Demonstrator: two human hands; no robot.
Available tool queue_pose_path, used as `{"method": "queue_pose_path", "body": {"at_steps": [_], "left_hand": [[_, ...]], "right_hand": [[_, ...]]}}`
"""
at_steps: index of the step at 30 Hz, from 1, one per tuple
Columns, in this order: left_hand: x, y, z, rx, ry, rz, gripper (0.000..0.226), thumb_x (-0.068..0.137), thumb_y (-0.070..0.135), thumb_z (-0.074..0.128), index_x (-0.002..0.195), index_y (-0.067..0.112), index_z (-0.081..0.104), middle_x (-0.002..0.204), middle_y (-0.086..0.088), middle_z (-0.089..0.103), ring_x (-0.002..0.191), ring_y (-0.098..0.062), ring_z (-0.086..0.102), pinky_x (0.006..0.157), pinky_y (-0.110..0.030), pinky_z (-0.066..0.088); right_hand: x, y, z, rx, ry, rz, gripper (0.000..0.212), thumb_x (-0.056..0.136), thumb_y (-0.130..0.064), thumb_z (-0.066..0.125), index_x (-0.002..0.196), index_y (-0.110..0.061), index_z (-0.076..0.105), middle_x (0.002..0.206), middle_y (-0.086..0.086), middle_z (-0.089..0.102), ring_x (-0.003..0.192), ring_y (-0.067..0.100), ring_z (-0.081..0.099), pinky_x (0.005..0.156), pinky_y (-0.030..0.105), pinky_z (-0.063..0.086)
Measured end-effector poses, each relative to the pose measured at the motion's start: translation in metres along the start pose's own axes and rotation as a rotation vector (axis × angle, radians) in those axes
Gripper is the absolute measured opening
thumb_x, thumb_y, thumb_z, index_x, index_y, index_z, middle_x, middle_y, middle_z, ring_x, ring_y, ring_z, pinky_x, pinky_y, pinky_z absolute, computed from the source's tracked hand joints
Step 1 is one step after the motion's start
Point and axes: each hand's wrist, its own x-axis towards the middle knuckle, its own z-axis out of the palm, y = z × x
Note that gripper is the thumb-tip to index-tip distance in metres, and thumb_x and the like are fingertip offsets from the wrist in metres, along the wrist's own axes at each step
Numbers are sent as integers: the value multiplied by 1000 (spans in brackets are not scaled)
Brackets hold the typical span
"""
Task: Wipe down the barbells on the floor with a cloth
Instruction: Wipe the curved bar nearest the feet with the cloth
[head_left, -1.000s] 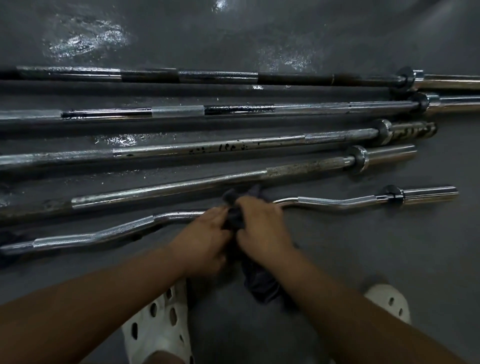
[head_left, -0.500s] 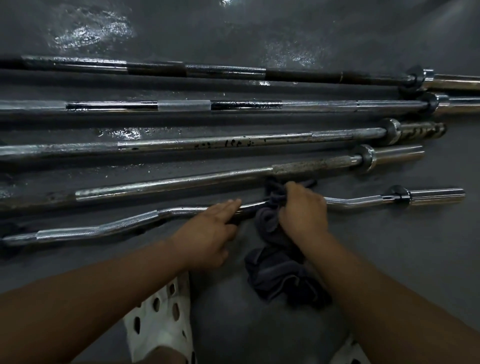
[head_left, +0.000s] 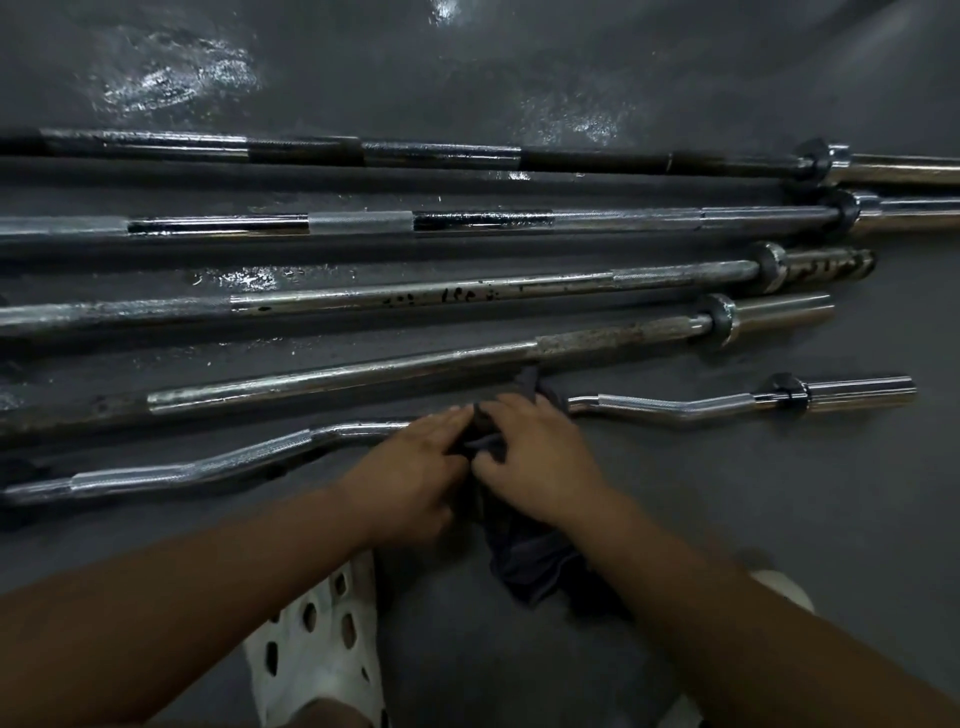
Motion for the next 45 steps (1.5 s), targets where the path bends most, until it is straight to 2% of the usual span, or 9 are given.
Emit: {"method": "queue_pose_path", "body": {"at_steps": [4,10,13,21,25,29,34,40,45], "left_hand": [[-1,3,-5,8,-39,-37,37,59,31,55,87,12,71,151,-30,34,139,-40,40,115,-50,33],[-1,3,-4,-20,-34,-42,49,64,37,45,93,9,74,147,-32,40,135,-42,45,114,-52,35],[-2,5,-6,2,-45,-56,38,61,29,54,87,10,73,149,-31,37,136,-43,43,115,-52,29],[0,7,-16,-38,-115,-104,44,66,32,55,98,9,76,159,-25,21,148,-34,26,122,-31,-2],[-1,11,-19,-74,-135,-125,38,63,28,53,86,9,75,157,-28,24,146,-36,30,121,-33,1],[0,14,-23,-134,-174,-138,37,62,27,54,86,9,76,156,-28,28,145,-36,30,119,-29,-5],[-1,12,-24,-82,-171,-137,34,65,31,53,84,12,74,159,-26,22,148,-34,25,120,-29,-3],[-2,12,-26,-101,-214,-97,33,64,34,47,71,12,70,106,-19,61,105,-37,57,91,-33,49],[-1,11,-24,-72,-155,-117,37,69,31,47,89,14,72,163,-20,13,151,-29,17,119,-24,-5]], "right_hand": [[8,52,-16,-83,159,329,48,75,-37,35,103,-15,66,108,12,66,99,37,59,83,42,48],[-12,-3,14,146,147,-21,48,71,-10,46,116,-12,64,123,10,62,110,33,58,97,42,50],[-7,44,18,154,339,346,50,77,-2,55,126,-11,61,138,15,49,122,37,49,105,40,40],[-8,-37,29,1200,313,669,44,78,9,62,103,-25,53,110,4,60,94,17,60,94,33,51],[12,-26,16,1719,616,1097,41,83,12,57,118,-10,53,101,15,66,77,22,64,64,32,55],[1,-47,28,1824,296,990,40,84,10,56,122,-2,55,107,25,67,83,32,68,60,31,56],[19,24,10,1311,778,987,30,80,-6,61,110,-8,60,104,14,66,92,26,64,81,39,57],[-2,-19,20,327,237,30,46,79,-24,51,121,-14,65,125,6,61,116,28,53,106,39,43],[0,57,3,103,323,294,53,71,-26,50,119,-14,66,126,10,60,112,35,56,97,42,49]]}}
